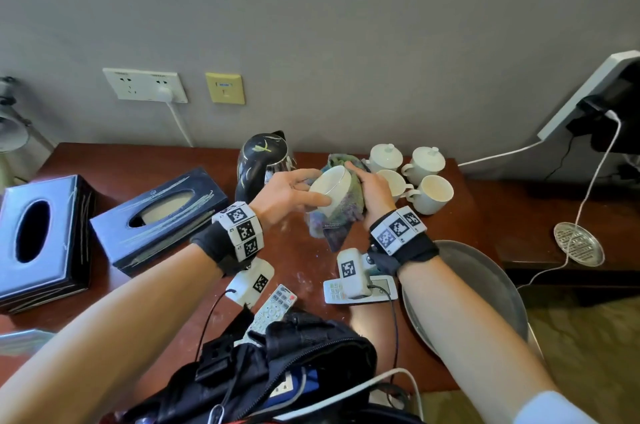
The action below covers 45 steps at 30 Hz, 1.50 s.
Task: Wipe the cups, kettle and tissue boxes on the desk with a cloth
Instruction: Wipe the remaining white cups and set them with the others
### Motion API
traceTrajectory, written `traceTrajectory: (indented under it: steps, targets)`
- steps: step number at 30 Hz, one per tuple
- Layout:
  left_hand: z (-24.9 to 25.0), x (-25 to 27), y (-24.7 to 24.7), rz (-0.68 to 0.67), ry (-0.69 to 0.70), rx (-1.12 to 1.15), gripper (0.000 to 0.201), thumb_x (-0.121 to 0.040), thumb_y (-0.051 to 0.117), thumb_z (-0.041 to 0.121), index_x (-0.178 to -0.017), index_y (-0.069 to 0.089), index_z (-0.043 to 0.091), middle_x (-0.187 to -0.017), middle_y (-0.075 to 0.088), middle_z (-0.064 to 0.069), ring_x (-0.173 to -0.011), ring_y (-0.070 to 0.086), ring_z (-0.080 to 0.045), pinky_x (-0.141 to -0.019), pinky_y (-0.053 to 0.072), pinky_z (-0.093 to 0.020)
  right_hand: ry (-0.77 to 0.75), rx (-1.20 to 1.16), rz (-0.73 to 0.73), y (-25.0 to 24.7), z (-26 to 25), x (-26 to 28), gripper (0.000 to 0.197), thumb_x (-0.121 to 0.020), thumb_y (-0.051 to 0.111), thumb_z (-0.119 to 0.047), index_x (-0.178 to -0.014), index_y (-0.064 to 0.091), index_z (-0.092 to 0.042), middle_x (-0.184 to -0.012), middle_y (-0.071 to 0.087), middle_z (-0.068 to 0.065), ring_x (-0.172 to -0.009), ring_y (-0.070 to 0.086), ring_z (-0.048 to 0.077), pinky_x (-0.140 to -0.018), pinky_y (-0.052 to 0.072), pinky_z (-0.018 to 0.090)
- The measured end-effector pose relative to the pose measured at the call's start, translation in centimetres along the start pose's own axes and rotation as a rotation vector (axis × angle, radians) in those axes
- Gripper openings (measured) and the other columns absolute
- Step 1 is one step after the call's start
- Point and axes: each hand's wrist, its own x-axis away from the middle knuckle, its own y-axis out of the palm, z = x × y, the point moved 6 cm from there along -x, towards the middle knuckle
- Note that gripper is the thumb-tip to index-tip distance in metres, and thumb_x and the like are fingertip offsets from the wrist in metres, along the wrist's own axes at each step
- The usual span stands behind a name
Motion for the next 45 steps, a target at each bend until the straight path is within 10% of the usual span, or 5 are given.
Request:
traceTrajectory:
  steps: [5,12,20,38,45]
  targets:
    - [-0.2,-0.8,-0.4,0.082,-0.055,0.075,0.060,-0.081,0.075,0.007,-0.137,0.054,0.003,-0.128,0.062,-0.012,-0.111,0.064,-0.022,-0.089,0.058,-0.034,-0.271,-0.022,0.012,0.2,-1.3,2.5,0.013,-0.097,0.058,-0.022,-0.105,0.069,-0.023,-0.111,0.070,0.004,-0.107,0.065,0.021,-0.097,0.052,0.040]
    - [0.5,-1.1,0.4,0.072,-0.049,0.171,0.030,-0.086,0.071,0.012,-0.109,0.068,-0.007,-0.099,0.072,-0.015,-0.096,0.067,-0.022,-0.088,0.058,-0.036,-1.029,0.586,-0.116,0.8,-3.3,5.7,0.037,-0.098,0.052,-0.018,-0.134,0.053,-0.030,-0.135,0.054,0.003,-0.125,0.049,0.004,-0.107,0.036,0.018]
    - [0.9,-0.3,1.7,-0.029,-0.098,0.134,0.035,-0.087,0.066,0.001,-0.122,0.060,0.003,-0.089,0.075,-0.014,-0.080,0.072,-0.024,-0.073,0.059,-0.027,-0.474,0.148,0.105,-2.5,-4.1,1.8,0.032,-0.091,0.057,-0.032,-0.113,0.067,-0.011,-0.114,0.068,0.005,-0.110,0.061,0.019,-0.105,0.046,0.043]
    - [0.7,-0.1,2.4,-0.096,-0.181,0.135,0.021,-0.086,0.068,0.004,-0.104,0.066,-0.006,-0.096,0.069,-0.029,-0.073,0.069,-0.030,-0.064,0.059,-0.029,-0.911,0.571,-0.297,0.5,-4.4,5.7,0.032,-0.095,0.055,-0.013,-0.125,0.066,-0.019,-0.126,0.061,0.001,-0.119,0.056,0.010,-0.104,0.044,0.026]
    - [1.1,0.0,2.4,-0.084,-0.081,-0.071,0.041,-0.078,0.075,0.002,-0.117,0.064,-0.003,-0.109,0.072,-0.020,-0.096,0.072,-0.031,-0.076,0.060,-0.036,-0.558,0.336,-0.261,-0.3,-3.4,3.6,0.032,-0.097,0.053,-0.030,-0.126,0.061,-0.021,-0.120,0.067,0.004,-0.112,0.063,0.016,-0.098,0.051,0.032]
